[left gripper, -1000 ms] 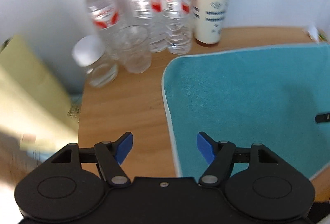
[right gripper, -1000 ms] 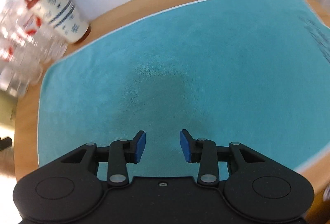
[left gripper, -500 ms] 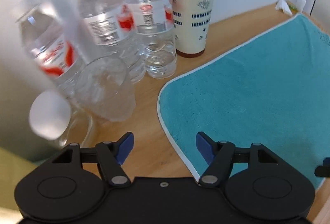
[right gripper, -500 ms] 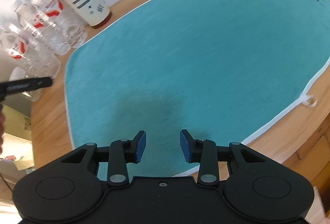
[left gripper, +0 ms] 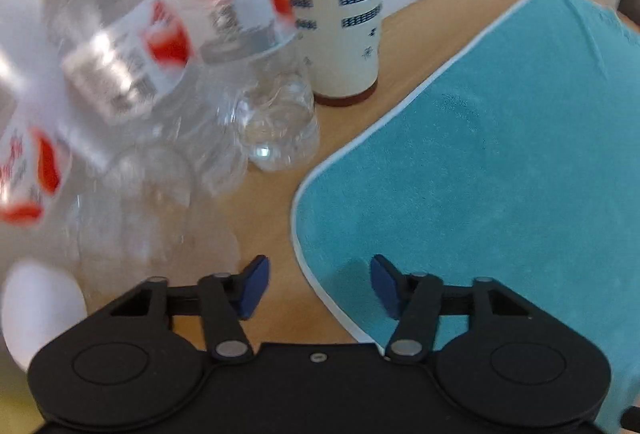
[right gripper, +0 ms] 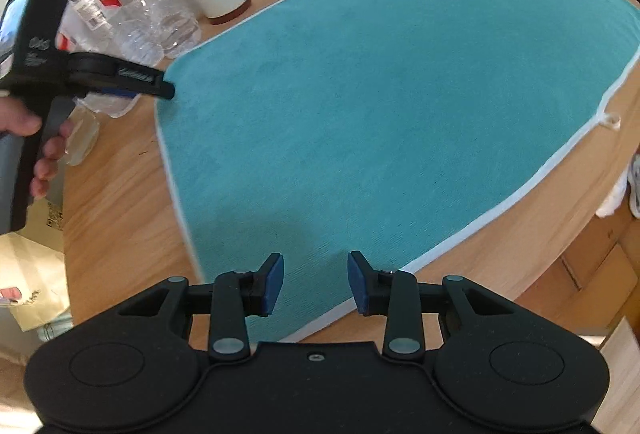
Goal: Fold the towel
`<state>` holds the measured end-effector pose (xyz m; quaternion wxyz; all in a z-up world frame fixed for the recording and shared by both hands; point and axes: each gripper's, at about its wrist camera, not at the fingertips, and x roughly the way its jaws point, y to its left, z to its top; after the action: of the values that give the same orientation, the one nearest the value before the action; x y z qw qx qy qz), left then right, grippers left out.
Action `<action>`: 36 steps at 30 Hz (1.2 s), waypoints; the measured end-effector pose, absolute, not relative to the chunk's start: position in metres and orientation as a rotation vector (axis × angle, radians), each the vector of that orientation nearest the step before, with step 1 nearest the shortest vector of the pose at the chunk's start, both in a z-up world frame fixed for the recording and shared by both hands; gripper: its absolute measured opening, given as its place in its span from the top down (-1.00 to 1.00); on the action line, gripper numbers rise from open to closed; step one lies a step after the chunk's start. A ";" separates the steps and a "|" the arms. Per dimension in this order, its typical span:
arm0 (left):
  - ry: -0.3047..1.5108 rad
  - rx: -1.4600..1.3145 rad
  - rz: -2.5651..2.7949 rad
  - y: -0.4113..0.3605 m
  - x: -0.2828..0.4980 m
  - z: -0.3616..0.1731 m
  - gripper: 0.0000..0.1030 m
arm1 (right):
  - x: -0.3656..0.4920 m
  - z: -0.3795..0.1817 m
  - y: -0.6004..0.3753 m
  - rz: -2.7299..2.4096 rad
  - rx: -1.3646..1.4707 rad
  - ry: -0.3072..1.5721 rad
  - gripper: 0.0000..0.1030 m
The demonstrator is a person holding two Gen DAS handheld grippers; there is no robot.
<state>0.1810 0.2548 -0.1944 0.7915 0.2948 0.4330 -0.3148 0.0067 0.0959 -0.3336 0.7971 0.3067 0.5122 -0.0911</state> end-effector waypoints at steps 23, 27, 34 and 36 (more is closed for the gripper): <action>0.855 0.674 -0.862 0.263 0.179 -0.210 -0.07 | 0.000 -0.326 0.166 -0.275 0.586 1.084 0.24; 0.848 0.658 -0.872 0.259 0.181 -0.214 -0.08 | 0.001 -0.330 0.168 -0.301 0.594 1.077 0.25; 0.847 0.645 -0.885 0.260 0.183 -0.214 -0.07 | 0.002 -0.325 0.168 -0.360 0.587 1.067 0.26; 0.849 0.639 -0.884 0.260 0.184 -0.214 -0.07 | 0.004 -0.325 0.167 -0.373 0.573 1.080 0.26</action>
<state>0.1842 0.2598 -0.2138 0.7706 0.2946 0.3913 -0.4076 0.0039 0.1670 -0.3253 0.8025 0.2675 0.5041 -0.1741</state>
